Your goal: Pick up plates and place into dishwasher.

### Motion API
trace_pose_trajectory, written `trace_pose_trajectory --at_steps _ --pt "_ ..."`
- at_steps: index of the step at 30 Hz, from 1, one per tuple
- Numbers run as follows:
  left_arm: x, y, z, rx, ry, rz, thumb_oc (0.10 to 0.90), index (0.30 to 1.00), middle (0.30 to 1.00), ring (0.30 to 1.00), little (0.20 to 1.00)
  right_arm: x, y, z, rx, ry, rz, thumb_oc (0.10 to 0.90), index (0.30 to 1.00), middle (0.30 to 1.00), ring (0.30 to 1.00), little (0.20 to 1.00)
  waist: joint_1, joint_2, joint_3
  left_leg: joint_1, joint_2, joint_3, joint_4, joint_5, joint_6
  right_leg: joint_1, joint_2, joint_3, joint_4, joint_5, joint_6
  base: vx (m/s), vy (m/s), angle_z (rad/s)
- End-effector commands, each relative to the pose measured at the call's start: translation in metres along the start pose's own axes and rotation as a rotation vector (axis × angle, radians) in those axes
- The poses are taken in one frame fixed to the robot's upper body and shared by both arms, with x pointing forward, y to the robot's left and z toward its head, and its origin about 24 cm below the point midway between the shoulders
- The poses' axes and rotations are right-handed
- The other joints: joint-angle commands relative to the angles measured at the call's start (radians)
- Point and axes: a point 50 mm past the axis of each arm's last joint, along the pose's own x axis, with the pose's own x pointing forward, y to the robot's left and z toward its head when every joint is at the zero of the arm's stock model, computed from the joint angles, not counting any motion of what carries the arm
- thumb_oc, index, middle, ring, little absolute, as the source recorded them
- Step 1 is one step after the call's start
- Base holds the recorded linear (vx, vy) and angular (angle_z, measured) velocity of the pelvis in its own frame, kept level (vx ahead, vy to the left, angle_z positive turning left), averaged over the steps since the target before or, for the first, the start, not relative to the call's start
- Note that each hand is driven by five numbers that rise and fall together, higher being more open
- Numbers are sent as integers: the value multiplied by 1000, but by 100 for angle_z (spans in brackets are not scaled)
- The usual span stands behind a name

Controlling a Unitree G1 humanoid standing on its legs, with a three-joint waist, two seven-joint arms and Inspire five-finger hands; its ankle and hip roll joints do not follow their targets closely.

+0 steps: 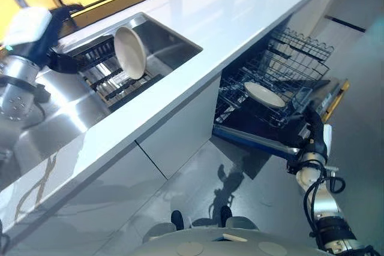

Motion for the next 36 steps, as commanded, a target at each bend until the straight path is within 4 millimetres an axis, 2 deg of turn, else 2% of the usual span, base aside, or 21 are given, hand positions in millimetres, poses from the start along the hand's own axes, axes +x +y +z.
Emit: trace_pose_trajectory --at_steps 1,5,8,10,11,12,14,16,19,22,28,36 --pt "16 65 -8 127 69 207 800 900 900 900 900 11 -9 58 57 -381 -61 800 900 900 900 900 -30 50 -82 0 -39 33 33 -133 14 -51 8 -27 18 -9 79 -28 64 -44" --pt "21 70 -20 188 139 199 800 900 900 900 900 0 5 73 -69 -544 57 800 900 900 900 900 -48 60 -79 -7 -50 43 46 -143 22 -68 5 -1 23 -1 88 -22 71 -30" --pt "25 71 -26 218 173 188 800 900 900 900 900 -6 21 72 -158 -582 218 800 900 900 900 900 -56 65 -77 -13 -57 50 56 -150 28 -82 -1 13 31 4 97 -13 60 -31" --pt "30 74 -27 246 190 175 800 900 900 900 900 -12 34 63 -200 -549 383 800 900 900 900 900 -58 63 -74 -16 -62 54 60 -156 33 -93 -6 19 40 6 104 -24 62 -30" --pt "30 74 -26 249 189 175 800 900 900 900 900 -13 35 62 -202 -545 401 800 900 900 900 900 -58 62 -74 -17 -62 54 61 -156 34 -94 -7 20 42 6 105 -30 59 -15" --pt "34 74 -25 269 195 159 800 900 900 900 900 -19 45 51 -221 -484 549 800 900 900 900 900 -61 61 -71 -20 -66 54 63 -160 38 -105 -12 23 54 6 111 -16 43 -5" --pt "37 73 -24 277 194 144 800 900 900 900 900 -25 52 43 -273 -468 645 800 900 900 900 900 -60 58 -71 -23 -69 53 67 -163 42 -115 -16 27 65 6 114 -4 41 -1" --pt "43 70 -19 316 184 96 800 900 900 900 900 -32 59 23 -324 -349 789 800 900 900 900 900 -62 51 -63 -29 -75 49 79 -170 49 -140 -27 32 98 6 123 4 42 0" --pt "47 64 -14 368 173 30 800 900 900 900 900 -38 62 6 -351 -269 849 800 900 900 900 900 -62 42 -52 -37 -83 43 93 -179 57 -168 -42 37 132 22 129 19 47 -12" --pt "49 56 -13 431 167 -41 800 900 900 900 900 -39 61 -5 -348 -197 835 800 900 900 900 900 -61 37 -41 -47 -91 40 109 -187 63 -188 -56 41 153 41 129 28 59 -11" --pt "49 51 -16 520 169 -124 800 900 900 900 900 -41 59 -18 -382 -144 826 800 900 900 900 900 -58 35 -27 -62 -99 44 138 -202 71 -210 -76 48 167 59 130 32 67 -11" --pt "53 43 -13 526 142 -124 800 900 900 900 900 -46 58 -32 -414 -92 833 800 900 900 900 900 -62 23 -25 -67 -101 41 148 -210 82 -235 -79 62 199 84 131 59 32 1"
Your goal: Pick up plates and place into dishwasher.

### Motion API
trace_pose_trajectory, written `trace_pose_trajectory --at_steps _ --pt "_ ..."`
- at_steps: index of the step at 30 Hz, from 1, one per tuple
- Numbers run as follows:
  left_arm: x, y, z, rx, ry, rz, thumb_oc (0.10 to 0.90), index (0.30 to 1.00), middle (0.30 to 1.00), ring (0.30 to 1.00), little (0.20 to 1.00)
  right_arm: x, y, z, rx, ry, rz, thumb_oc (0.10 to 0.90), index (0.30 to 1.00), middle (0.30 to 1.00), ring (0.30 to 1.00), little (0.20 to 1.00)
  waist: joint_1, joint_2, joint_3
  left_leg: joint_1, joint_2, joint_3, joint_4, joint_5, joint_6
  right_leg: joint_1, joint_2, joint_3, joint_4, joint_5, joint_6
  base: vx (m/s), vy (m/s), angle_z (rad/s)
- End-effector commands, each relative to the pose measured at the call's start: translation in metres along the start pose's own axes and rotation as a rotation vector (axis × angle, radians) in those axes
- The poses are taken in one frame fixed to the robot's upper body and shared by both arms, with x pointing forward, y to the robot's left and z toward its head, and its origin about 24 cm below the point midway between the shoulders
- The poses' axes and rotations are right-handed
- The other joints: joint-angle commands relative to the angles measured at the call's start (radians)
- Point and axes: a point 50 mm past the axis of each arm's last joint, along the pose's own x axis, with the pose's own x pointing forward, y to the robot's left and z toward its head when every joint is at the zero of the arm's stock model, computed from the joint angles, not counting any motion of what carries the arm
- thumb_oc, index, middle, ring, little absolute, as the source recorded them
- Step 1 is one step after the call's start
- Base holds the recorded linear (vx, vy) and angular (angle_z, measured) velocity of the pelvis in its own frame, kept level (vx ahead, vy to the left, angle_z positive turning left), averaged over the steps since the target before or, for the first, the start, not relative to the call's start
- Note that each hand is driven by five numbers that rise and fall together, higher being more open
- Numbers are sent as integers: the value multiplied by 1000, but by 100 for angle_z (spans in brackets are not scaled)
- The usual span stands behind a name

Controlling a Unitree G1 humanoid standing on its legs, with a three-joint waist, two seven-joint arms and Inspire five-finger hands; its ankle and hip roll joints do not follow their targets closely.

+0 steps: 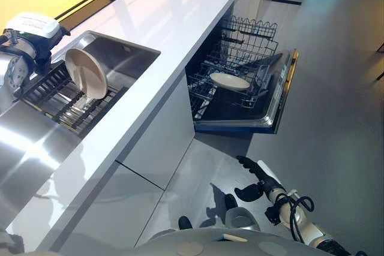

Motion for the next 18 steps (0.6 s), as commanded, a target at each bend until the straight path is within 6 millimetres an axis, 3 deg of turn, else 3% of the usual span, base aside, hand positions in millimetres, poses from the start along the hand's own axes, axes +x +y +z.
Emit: trace_pose_trajectory --at_steps 1,18 --pt "-9 64 -40 -25 171 244 800 900 900 900 900 12 -22 25 12 -125 -96 800 900 900 900 900 -5 21 -20 -53 -51 -57 145 -176 46 -105 -37 16 121 57 95 83 28 -3" --pt "-2 59 -37 -98 270 355 800 900 900 900 900 6 -8 -3 5 -5 -61 800 900 900 900 900 -29 8 -12 -52 -55 -75 160 -188 53 -136 -20 44 146 65 88 81 2 -1"
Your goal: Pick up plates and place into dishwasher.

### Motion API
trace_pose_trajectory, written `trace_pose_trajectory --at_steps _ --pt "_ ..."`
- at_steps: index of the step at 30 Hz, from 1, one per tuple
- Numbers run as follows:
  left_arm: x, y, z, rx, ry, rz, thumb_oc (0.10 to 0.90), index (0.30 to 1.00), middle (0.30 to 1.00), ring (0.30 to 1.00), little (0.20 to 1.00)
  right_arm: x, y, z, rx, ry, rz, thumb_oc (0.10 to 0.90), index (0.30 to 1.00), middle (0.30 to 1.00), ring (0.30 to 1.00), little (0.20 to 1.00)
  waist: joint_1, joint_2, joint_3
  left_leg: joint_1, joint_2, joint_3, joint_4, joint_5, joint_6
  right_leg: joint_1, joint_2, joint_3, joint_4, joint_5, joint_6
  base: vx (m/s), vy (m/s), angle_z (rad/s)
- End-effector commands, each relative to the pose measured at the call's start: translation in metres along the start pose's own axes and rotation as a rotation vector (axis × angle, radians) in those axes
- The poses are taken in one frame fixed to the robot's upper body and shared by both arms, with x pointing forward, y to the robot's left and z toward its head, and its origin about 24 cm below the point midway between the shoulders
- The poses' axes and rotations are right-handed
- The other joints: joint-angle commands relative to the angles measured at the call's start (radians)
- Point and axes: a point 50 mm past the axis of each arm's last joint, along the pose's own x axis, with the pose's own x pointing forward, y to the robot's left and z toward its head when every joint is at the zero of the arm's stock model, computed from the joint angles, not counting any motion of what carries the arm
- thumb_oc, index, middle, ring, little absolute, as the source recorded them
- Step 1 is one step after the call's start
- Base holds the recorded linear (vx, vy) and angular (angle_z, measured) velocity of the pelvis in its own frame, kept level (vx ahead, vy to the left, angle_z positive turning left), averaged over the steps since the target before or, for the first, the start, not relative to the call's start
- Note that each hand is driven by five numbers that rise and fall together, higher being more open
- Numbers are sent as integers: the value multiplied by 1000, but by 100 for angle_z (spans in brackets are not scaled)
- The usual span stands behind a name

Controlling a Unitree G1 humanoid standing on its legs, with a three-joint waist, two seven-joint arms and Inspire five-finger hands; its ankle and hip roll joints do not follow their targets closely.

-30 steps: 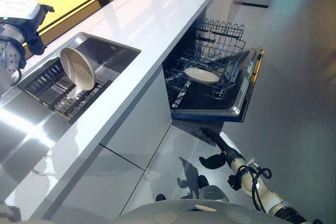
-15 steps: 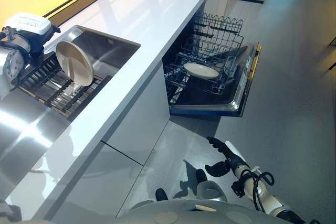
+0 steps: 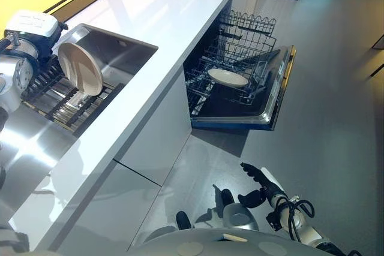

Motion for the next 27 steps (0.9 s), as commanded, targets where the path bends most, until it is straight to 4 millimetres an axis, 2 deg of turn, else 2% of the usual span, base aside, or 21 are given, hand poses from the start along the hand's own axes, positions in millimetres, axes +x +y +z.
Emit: trace_pose_trajectory --at_steps 1,18,27 --pt "1 63 -40 -52 210 250 800 900 900 900 900 6 -13 17 0 -94 -61 800 900 900 900 900 -23 25 -38 -51 -50 -49 160 -187 48 -122 -21 45 120 69 85 68 -23 0" --pt "6 54 -25 -44 175 235 800 900 900 900 900 -1 -11 4 -2 -59 -54 800 900 900 900 900 -59 27 -16 -45 -54 -53 161 -190 46 -154 3 53 139 68 79 69 -21 0" --pt "12 48 -13 102 160 187 800 900 900 900 900 -3 -19 5 -7 -69 -82 800 900 900 900 900 -86 37 13 -77 -55 -52 175 -184 44 -203 20 61 158 77 70 27 -10 -4"
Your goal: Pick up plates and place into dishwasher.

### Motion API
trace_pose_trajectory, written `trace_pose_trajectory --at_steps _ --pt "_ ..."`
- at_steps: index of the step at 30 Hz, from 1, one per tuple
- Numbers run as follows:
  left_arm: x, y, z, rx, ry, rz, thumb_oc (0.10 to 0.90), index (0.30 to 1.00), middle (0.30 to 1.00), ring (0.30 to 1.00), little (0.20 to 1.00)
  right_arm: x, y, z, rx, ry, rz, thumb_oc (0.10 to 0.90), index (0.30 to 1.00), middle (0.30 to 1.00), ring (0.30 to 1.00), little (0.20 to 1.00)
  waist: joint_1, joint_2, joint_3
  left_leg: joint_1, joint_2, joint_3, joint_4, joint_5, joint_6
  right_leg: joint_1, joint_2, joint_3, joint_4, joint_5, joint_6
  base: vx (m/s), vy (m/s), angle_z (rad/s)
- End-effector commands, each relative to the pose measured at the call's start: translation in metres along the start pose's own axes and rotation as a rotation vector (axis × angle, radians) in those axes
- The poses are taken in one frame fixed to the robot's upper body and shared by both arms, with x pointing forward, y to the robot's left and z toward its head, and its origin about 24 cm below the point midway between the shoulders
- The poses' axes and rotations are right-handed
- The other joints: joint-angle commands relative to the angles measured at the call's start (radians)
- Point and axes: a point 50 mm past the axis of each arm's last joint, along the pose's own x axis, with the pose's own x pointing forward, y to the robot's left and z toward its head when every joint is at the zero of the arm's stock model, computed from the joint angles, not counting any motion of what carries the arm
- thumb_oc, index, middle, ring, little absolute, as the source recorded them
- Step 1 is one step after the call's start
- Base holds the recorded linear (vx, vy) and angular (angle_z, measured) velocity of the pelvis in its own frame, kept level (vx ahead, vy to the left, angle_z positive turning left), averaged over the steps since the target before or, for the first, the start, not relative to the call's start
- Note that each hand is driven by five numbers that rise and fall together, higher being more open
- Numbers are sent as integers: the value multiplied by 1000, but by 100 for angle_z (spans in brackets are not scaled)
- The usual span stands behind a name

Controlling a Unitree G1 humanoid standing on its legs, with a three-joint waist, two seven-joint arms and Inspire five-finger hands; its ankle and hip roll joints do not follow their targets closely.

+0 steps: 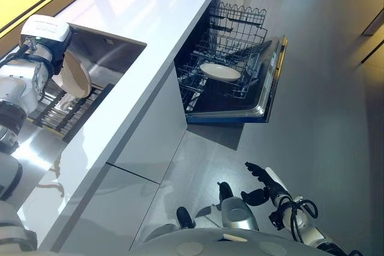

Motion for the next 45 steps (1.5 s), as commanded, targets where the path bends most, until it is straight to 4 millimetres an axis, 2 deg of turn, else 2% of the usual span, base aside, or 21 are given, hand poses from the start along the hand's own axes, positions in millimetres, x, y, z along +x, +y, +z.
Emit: trace_pose_trajectory --at_steps 1,5,12,13,14,16,17,18,19,26,33,39,40,45 --pt "3 58 -38 43 178 189 800 900 900 900 900 -3 -13 11 -20 -96 -51 800 900 900 900 900 -27 39 -36 -88 -44 -51 179 -184 39 -194 24 54 140 77 67 -34 10 -8" --pt "5 59 -36 76 185 188 800 900 900 900 900 0 -25 17 -30 -123 -82 800 900 900 900 900 -38 49 -5 -121 -44 -51 188 -174 35 -220 31 60 146 75 60 -64 23 -9" --pt "7 48 -39 223 241 62 800 900 900 900 900 4 -39 27 -45 -167 -122 800 900 900 900 900 -53 64 37 -160 -41 -51 194 -160 31 -247 44 65 149 63 51 -47 28 -4" --pt "7 46 -41 247 259 24 580 712 712 712 680 5 -41 29 -50 -175 -126 800 900 900 900 900 -55 64 43 -167 -40 -49 196 -158 30 -252 44 66 149 63 51 -78 27 -1" --pt "7 45 -43 280 285 -21 435 587 587 587 535 5 -43 31 -53 -184 -131 800 900 900 900 900 -56 65 49 -175 -40 -48 198 -156 29 -257 45 65 148 63 49 -63 22 -3" --pt "6 40 -47 299 313 -89 413 568 568 568 513 6 -45 34 -55 -191 -136 800 900 900 900 900 -58 68 54 -178 -40 -47 195 -152 27 -257 45 64 144 62 47 -39 20 -7" --pt "5 38 -50 308 330 -131 339 505 505 505 439 7 -47 35 -55 -194 -139 800 900 900 900 900 -57 69 57 -179 -39 -46 194 -151 27 -255 45 63 142 60 46 -32 17 -8" --pt "5 36 -53 309 347 -175 300 472 472 472 400 7 -48 36 -57 -196 -141 800 900 900 900 900 -57 71 58 -181 -38 -46 194 -149 26 -255 44 62 141 58 46 -32 15 -6" --pt "4 33 -56 310 362 -229 100 300 300 300 200 7 -49 38 -61 -199 -142 800 900 900 900 900 -58 74 59 -180 -37 -45 192 -147 25 -252 44 61 138 55 46 -30 15 -4" --pt "-4 27 -77 399 463 -392 100 300 300 300 200 10 -47 43 -78 -210 -127 800 900 900 900 900 -46 88 42 -150 -33 -49 170 -145 19 -202 31 40 107 31 48 -6 4 -1" --pt "-6 30 -83 447 463 -376 100 300 300 300 200 11 -40 42 -72 -200 -111 800 900 900 900 900 -20 92 0 -110 -31 -58 141 -141 13 -154 25 18 83 15 54 2 -25 6" --pt "-2 58 -81 399 433 -135 100 300 300 300 200 12 -30 42 -60 -199 -84 800 900 900 900 900 4 79 -51 -76 -24 -68 116 -138 8 -110 34 -4 61 -10 57 -26 -66 13" --pt "-1 64 -78 335 406 -40 100 300 300 300 200 12 -28 42 -54 -205 -78 800 900 900 900 900 12 72 -62 -68 -23 -73 110 -136 7 -95 38 -10 51 -18 57 -27 -62 10" --pt "-1 84 -72 217 372 138 100 300 300 300 200 12 -25 50 -39 -237 -73 800 900 900 900 900 34 54 -90 -51 -17 -86 94 -135 1 -52 47 -28 20 -24 55 -52 -74 21"
